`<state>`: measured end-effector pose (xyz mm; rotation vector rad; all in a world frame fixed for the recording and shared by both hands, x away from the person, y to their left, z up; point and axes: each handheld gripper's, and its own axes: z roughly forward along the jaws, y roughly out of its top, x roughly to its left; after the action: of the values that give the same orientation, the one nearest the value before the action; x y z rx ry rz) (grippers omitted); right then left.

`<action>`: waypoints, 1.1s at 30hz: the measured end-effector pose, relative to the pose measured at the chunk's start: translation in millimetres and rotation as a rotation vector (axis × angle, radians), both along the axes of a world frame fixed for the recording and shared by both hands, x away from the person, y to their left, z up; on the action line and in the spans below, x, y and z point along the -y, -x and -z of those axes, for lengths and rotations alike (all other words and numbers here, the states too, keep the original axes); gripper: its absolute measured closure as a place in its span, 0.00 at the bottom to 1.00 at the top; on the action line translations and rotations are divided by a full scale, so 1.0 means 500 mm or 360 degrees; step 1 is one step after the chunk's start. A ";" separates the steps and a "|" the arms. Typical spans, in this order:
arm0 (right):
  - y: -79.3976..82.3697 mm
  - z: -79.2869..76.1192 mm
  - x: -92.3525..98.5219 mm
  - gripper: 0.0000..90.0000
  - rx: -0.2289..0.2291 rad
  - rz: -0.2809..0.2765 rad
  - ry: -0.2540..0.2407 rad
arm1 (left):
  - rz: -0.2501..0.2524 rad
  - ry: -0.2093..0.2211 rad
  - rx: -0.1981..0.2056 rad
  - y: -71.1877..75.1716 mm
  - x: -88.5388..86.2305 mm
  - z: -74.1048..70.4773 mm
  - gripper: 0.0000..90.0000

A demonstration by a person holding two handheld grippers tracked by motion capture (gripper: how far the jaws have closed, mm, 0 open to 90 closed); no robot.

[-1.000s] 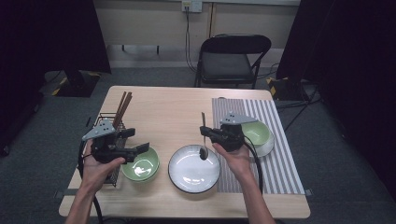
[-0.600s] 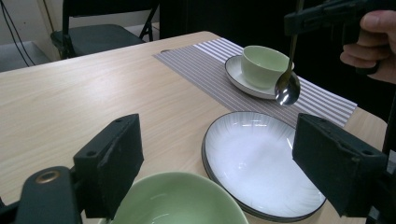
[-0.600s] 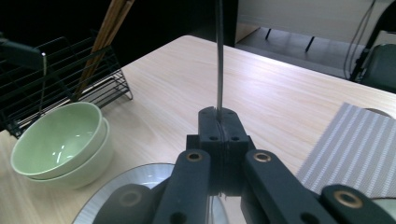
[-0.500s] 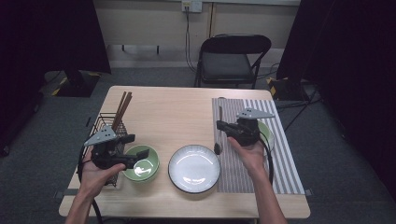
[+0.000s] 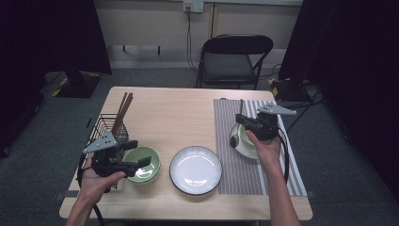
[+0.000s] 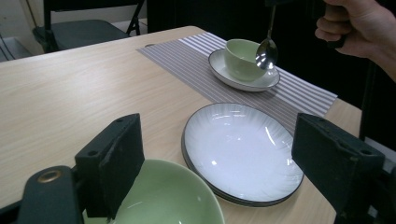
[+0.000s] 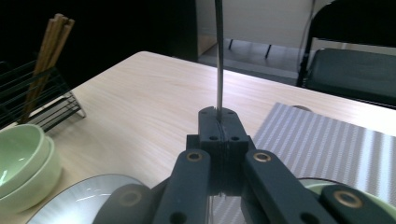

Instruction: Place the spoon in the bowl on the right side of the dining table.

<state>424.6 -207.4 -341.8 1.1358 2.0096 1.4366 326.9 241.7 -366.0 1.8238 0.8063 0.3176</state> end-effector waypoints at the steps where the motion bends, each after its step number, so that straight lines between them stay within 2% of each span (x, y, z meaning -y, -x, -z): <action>1: -0.002 -0.001 0.006 1.00 0.0004 0.0015 -0.0004 | 0.0005 -0.0009 -0.0003 0.000 0.000 0.002 0.18; 9: -0.017 0.006 0.050 1.00 -0.0029 0.0130 -0.0005 | 0.0006 -0.0022 0.0001 0.004 0.006 0.015 0.19; 11: -0.021 0.007 0.064 1.00 -0.0034 0.0158 -0.0012 | -0.0004 -0.0054 0.0010 0.004 0.009 0.017 0.19; 15: -0.032 0.014 0.087 1.00 -0.0051 0.0211 -0.0009 | 0.0019 -0.0063 0.0002 0.003 0.013 0.020 0.19; 18: -0.040 0.018 0.101 1.00 -0.0049 0.0224 -0.0012 | 0.0022 -0.0034 0.0001 0.003 0.013 0.022 0.19; 21: -0.046 0.022 0.108 1.00 -0.0048 0.0234 0.0013 | 0.0016 -0.0041 0.0008 0.001 0.013 0.022 0.19; 29: -0.068 0.039 0.125 1.00 -0.0068 0.0296 0.0019 | 0.0004 -0.0046 0.0015 0.000 0.008 0.023 0.19; 33: -0.080 0.052 0.128 1.00 -0.0105 0.0318 0.0041 | 0.0010 -0.0046 0.0024 0.000 0.007 0.021 0.19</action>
<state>464.8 -271.5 -367.6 1.3466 1.8913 1.2853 326.7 238.4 -376.3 1.8483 0.7893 0.3398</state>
